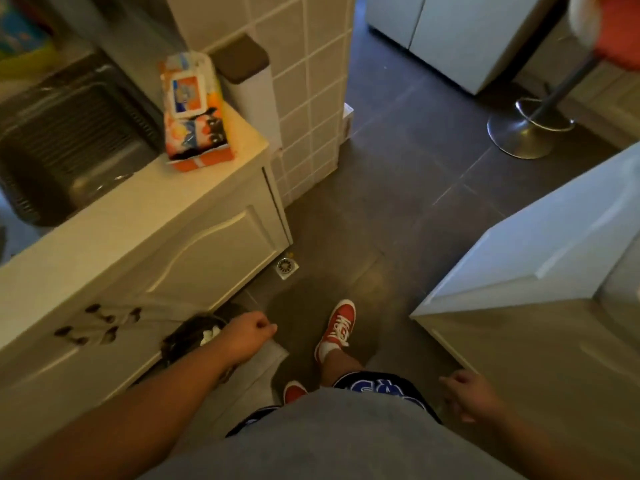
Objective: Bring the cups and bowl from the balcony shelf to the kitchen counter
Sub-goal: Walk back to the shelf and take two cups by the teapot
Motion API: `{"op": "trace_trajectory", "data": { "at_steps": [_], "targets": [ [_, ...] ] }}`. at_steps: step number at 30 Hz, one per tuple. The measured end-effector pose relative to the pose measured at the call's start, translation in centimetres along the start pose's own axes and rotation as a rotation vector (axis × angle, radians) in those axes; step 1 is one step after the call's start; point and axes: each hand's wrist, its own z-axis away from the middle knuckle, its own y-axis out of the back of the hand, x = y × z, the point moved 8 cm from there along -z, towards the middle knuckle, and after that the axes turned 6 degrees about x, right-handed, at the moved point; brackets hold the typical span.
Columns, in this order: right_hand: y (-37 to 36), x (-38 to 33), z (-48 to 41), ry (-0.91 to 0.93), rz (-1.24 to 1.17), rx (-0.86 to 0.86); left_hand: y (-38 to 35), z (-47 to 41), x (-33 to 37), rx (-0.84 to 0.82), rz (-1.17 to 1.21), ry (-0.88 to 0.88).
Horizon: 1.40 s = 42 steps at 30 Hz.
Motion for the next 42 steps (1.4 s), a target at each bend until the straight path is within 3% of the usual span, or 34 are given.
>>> {"op": "trace_trajectory", "data": {
  "at_steps": [5, 16, 21, 31, 37, 42],
  "targets": [
    [1.6, -7.0, -4.0, 0.005, -0.050, -0.061, 2.8, -4.9, 6.7, -0.042, -0.058, -0.025],
    [10.2, -30.6, -12.6, 0.212, -0.198, -0.049, 9.0, -13.0, 8.3, -0.005, -0.061, 0.168],
    [15.5, -36.6, -17.1, 0.230, -0.168, -0.036, 10.7, -20.5, 14.2, -0.051, -0.129, 0.142],
    [28.4, -33.6, -22.2, -0.087, -0.310, 0.127, 13.3, -33.6, 41.7, -0.181, -0.199, -0.135],
    [33.2, -30.5, -25.7, -0.295, -0.391, 0.117, 14.2, -39.7, 56.6, -0.210, -0.186, -0.244],
    [38.4, -32.1, -31.9, -0.339, -0.390, 0.069, 13.8, -45.0, 65.0, -0.204, -0.247, -0.248]
  ]
}}
